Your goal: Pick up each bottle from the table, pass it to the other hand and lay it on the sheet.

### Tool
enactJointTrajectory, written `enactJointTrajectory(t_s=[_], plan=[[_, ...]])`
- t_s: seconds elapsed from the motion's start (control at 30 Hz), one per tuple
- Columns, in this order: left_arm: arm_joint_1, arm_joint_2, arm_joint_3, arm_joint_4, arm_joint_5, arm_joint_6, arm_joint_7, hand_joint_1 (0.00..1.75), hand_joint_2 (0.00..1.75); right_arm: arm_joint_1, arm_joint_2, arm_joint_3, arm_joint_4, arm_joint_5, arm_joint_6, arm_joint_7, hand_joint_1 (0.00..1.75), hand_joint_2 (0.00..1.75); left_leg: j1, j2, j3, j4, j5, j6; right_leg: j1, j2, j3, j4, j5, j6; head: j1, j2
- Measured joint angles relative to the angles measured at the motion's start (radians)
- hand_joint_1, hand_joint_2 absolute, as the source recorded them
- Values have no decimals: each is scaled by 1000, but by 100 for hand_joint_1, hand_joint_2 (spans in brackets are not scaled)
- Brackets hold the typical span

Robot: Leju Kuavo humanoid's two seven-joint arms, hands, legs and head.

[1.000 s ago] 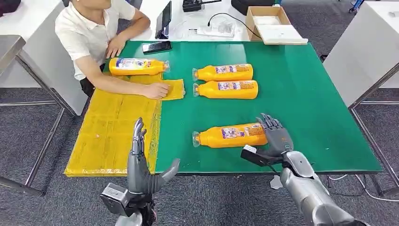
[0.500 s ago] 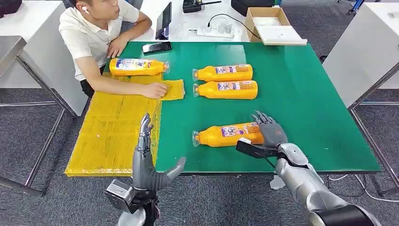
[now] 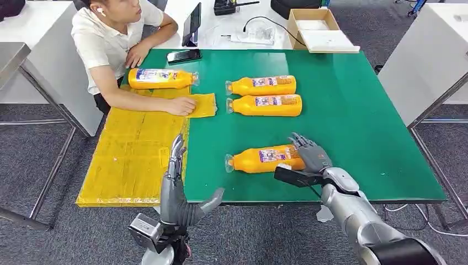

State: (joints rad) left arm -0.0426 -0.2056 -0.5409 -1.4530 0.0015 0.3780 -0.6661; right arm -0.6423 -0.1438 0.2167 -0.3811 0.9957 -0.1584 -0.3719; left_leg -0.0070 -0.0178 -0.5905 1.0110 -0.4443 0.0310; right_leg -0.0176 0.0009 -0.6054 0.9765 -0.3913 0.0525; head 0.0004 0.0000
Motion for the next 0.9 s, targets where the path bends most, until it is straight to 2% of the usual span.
enactJointTrajectory(t_s=[0.13,0.37,0.77,0.9], plan=[[-3,2,-2,2,0,-3,0,0,175,-12,-4,0,2,-8,34,-6,175,175,0,0,1,0,0,0,0,0,0,0,0,0,0,0],[-12,8,-5,3,-1,-3,0,0,175,-64,-11,10,9,-13,196,57,175,175,0,1,2,0,0,0,0,0,2,0,0,0,-1,0],[-13,11,-9,3,2,-3,0,0,175,-74,-14,21,12,-24,205,56,175,175,0,0,2,0,0,0,0,0,2,0,0,0,0,0],[-13,10,-8,8,41,8,1,0,175,-60,-13,20,12,-94,141,-1,175,175,0,0,2,0,0,0,0,0,2,0,0,0,0,0]])
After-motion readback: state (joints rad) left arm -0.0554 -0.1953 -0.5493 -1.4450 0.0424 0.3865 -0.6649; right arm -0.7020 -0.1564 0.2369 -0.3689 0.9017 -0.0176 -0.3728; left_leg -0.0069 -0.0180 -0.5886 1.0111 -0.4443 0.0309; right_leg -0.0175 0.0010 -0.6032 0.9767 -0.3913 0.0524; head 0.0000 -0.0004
